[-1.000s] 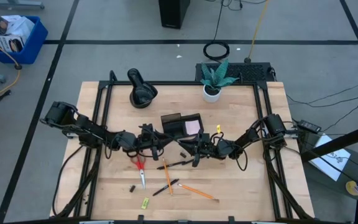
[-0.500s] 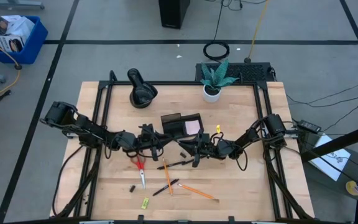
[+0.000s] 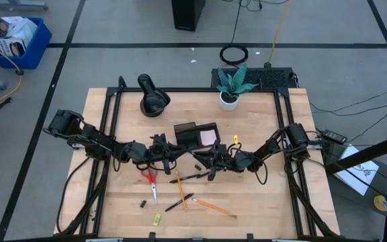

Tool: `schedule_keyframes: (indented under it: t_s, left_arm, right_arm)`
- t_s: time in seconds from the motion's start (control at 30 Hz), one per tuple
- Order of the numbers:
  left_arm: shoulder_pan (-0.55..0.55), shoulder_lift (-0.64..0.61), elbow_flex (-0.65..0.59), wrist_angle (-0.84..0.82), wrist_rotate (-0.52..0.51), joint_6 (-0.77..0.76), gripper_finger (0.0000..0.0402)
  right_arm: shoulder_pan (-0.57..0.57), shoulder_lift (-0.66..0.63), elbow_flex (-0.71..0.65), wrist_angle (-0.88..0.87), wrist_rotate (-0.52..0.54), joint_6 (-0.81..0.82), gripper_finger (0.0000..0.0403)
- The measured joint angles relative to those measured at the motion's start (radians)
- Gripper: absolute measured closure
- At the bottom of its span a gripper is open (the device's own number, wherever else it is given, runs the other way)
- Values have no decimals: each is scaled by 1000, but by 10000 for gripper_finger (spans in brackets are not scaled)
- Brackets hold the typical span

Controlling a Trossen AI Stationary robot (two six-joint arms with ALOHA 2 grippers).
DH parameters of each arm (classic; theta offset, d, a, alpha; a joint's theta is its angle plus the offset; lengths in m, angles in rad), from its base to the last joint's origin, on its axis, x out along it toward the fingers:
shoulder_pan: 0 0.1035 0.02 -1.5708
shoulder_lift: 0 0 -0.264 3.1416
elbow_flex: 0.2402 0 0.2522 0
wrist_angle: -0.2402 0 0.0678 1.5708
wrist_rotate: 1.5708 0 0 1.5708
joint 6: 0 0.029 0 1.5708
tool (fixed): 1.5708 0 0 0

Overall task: Pick and place office supplies into organizer
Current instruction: Put the black pen into the desk organizer

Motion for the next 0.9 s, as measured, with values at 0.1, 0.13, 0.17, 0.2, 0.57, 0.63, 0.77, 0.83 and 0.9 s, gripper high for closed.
schedule_keyframes:
  t_s: [0.1, 0.13, 0.17, 0.2, 0.57, 0.63, 0.77, 0.83, 0.9]
  left_arm:
    - [0, 0, 0, 0, -7, 9, 355]
    - [0, 0, 0, 0, -14, 10, 355]
    - [0, 0, 0, 2, -20, 13, 355]
    - [0, 0, 0, 5, -21, 17, 355]
    - [0, 0, 0, 5, -27, 25, 355]
    - [0, 0, 0, 5, -28, 25, 356]
    - [0, 0, 0, 5, -30, 25, 356]
    - [0, 0, 0, 5, -31, 25, 356]
    - [0, 0, 0, 5, -31, 26, 356]
  right_arm:
    - [0, 0, 0, -1, 2, 0, 351]
    - [0, 0, 0, -1, 2, 0, 350]
    - [-1, 0, 0, -2, 2, 0, 348]
    - [-2, 0, 0, -2, 4, 0, 347]
    - [-1, 0, 0, -3, 5, 10, 311]
    - [-1, 0, 0, -4, 5, 18, 295]
    - [0, 0, 0, -5, 2, 34, 259]
    - [0, 0, 0, -5, 1, 34, 242]
    - [0, 0, 0, -5, 1, 34, 226]
